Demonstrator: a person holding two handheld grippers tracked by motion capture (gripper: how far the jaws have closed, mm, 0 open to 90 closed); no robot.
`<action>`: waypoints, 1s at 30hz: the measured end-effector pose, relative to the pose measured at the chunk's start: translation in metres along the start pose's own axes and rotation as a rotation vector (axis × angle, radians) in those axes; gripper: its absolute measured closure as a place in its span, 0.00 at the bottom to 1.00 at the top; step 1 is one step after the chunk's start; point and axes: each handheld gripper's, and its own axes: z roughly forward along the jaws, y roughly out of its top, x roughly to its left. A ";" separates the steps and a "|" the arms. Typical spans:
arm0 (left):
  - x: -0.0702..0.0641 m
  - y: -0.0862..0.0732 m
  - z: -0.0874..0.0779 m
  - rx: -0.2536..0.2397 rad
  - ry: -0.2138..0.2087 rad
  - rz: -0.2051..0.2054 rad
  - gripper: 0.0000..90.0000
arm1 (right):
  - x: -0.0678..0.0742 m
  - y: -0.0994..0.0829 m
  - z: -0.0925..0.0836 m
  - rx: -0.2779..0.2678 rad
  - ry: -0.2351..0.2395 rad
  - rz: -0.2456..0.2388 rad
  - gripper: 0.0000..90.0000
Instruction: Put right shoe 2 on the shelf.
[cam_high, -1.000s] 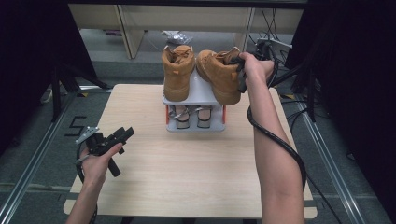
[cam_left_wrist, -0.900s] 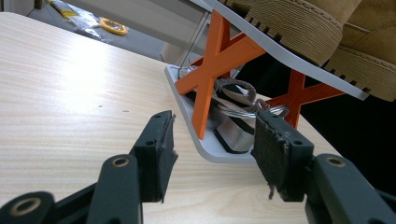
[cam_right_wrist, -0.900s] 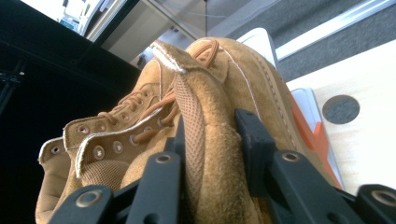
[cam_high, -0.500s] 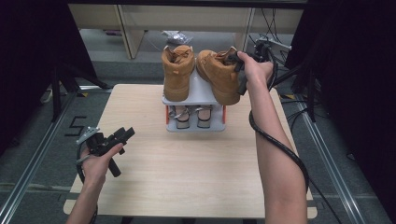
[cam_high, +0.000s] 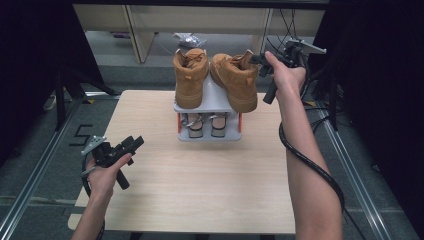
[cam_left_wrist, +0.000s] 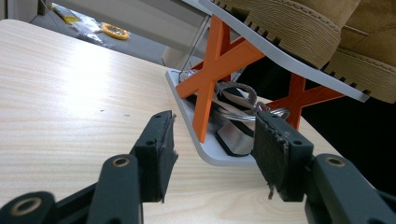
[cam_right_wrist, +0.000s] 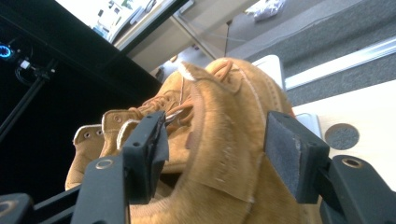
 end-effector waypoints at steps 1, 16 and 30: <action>0.000 0.000 0.000 0.002 0.003 0.000 0.53 | -0.001 0.000 -0.003 -0.002 -0.004 0.005 0.45; -0.001 -0.002 0.001 0.009 0.004 0.010 0.53 | -0.037 -0.013 -0.027 -0.031 -0.007 0.003 0.61; -0.001 -0.003 0.002 0.014 0.009 0.017 0.53 | -0.079 -0.043 -0.022 0.078 -0.050 -0.054 0.99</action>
